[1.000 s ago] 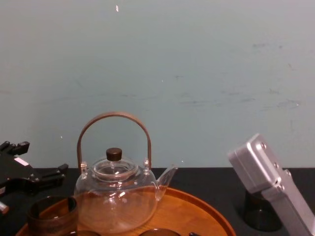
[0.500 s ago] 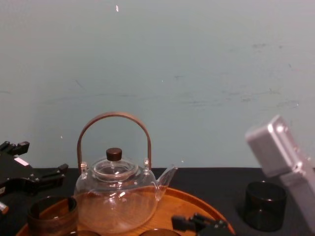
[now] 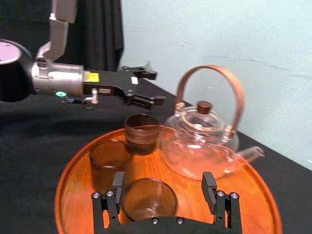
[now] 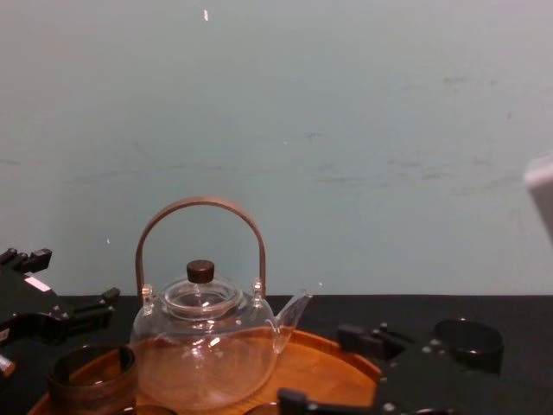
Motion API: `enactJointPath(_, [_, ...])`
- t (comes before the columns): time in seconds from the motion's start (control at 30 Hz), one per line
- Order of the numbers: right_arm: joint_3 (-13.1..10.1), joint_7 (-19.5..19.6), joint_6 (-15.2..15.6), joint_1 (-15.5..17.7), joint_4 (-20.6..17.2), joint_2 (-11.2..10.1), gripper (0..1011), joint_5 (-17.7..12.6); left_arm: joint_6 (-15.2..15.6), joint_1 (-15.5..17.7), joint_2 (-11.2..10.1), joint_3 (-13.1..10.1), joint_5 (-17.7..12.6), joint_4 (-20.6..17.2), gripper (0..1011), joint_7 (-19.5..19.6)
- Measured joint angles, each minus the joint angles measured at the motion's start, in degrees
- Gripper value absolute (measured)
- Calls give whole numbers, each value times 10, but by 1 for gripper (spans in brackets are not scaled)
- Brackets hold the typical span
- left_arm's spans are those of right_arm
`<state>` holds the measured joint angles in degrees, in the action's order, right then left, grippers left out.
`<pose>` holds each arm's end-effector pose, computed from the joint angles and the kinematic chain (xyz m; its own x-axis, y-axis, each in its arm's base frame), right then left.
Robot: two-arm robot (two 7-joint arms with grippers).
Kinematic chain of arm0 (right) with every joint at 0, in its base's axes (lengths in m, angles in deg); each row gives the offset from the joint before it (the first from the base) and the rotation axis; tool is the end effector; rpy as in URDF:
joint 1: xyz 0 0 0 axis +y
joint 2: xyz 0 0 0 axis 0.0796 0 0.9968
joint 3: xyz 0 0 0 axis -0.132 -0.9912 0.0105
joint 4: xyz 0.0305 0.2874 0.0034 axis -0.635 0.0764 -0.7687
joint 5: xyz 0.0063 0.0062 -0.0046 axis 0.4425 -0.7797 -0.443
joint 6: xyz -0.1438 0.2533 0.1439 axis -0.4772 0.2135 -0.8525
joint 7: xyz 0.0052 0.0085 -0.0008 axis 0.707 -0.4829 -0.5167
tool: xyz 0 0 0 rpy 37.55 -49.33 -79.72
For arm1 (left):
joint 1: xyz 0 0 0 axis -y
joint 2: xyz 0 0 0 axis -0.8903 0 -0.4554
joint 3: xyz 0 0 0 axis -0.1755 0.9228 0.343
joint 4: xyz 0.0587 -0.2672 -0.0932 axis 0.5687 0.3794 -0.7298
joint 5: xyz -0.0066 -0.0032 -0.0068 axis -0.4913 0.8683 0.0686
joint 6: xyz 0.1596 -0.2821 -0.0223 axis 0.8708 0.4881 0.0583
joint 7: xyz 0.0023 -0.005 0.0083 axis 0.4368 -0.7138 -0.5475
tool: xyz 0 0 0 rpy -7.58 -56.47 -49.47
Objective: Pick up the glass from the table and place it on the tray.
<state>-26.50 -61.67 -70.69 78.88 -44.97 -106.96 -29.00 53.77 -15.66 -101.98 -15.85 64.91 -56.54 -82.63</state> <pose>0.3407 0.0239 -0.3034 0.8166 -0.5649 0.1186 0.5758 0.8115 -0.0990 0.3730 0.0778 -0.3045 0.2924 0.8803 0.3737 -0.9552 0.2874 0.0702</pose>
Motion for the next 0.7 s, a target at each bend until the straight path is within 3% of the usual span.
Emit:
enactJointPath(0.3, [-42, 26, -1, 33, -11, -21, 1002, -12, 0, 0, 0, 0, 0, 0, 1002, 0])
enactJointPath(0.7, [-129, 68, -4, 91, -16, -38, 1002, -34, 0, 0, 0, 0, 0, 0, 1002, 0])
